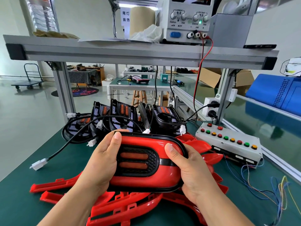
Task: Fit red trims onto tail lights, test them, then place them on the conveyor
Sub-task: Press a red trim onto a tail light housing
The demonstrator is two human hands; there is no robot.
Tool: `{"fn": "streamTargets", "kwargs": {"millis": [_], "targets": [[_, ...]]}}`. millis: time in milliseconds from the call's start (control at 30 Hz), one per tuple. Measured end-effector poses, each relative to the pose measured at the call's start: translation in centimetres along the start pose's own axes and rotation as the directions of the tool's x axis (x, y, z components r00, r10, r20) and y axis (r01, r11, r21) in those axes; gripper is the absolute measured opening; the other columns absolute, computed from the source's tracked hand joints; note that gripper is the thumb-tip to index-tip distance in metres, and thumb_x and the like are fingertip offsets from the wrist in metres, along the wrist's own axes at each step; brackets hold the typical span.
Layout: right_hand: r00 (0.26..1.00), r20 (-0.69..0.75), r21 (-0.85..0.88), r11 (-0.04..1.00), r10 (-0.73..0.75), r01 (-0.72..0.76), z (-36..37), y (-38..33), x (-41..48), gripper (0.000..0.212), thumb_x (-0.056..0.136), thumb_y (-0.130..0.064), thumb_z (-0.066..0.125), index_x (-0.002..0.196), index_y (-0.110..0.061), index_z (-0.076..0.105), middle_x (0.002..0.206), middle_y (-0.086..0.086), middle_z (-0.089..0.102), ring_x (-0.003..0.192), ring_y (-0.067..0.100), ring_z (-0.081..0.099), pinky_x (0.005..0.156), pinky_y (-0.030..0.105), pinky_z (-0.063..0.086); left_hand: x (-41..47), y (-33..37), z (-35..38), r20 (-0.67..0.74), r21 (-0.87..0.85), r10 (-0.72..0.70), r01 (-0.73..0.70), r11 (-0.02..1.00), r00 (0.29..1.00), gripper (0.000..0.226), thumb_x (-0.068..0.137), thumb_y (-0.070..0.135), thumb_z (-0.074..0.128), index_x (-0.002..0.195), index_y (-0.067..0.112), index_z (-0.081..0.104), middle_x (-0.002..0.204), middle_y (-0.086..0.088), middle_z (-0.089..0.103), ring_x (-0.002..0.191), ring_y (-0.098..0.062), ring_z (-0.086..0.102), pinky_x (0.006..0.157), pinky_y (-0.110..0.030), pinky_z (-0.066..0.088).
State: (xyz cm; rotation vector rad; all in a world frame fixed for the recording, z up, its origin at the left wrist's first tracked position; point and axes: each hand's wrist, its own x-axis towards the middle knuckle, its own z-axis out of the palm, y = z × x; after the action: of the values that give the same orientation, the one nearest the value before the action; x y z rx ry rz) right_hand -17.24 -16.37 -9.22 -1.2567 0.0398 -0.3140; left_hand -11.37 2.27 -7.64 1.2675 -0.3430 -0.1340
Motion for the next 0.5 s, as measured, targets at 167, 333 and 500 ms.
{"fn": "streamTargets", "kwargs": {"millis": [167,333,500], "targets": [[0.997,-0.012,-0.023,0.997,0.076,-0.076,0.1,-0.6,0.0,0.062,0.07,-0.058,0.069,0.105,-0.006,0.072,0.103,0.019,0.073,0.097,0.039,0.07,0.084,0.058,0.056,0.0,0.0,-0.3,0.028,-0.022,-0.103,0.104,0.994,0.994,0.042,0.094,0.057,0.038,0.114,0.033,0.067,0.097,-0.027,0.072,0.083,-0.048,0.071,0.065,-0.054,0.058],[0.98,-0.102,0.1,0.982,0.169,-0.158,0.4,-0.7,0.0,0.047,0.087,-0.055,0.057,0.094,-0.014,0.078,0.101,0.018,0.074,0.092,0.037,0.072,0.08,0.059,0.057,0.5,0.0,-1.2,0.128,-0.036,-0.153,0.159,0.987,0.98,0.07,0.075,0.083,0.035,0.117,0.036,0.066,0.104,-0.026,0.071,0.091,-0.049,0.069,0.07,-0.054,0.059],[0.958,-0.191,0.23,0.958,0.215,-0.169,-0.4,-1.3,0.2,0.033,0.092,-0.043,0.06,0.086,-0.017,0.079,0.095,0.017,0.075,0.08,0.038,0.073,0.063,0.055,0.058,1.7,0.6,-4.0,-0.053,0.189,0.041,-0.031,0.982,0.998,0.056,0.08,0.075,0.038,0.122,0.043,0.057,0.127,0.007,0.065,0.116,-0.01,0.062,0.098,-0.031,0.047]]}}
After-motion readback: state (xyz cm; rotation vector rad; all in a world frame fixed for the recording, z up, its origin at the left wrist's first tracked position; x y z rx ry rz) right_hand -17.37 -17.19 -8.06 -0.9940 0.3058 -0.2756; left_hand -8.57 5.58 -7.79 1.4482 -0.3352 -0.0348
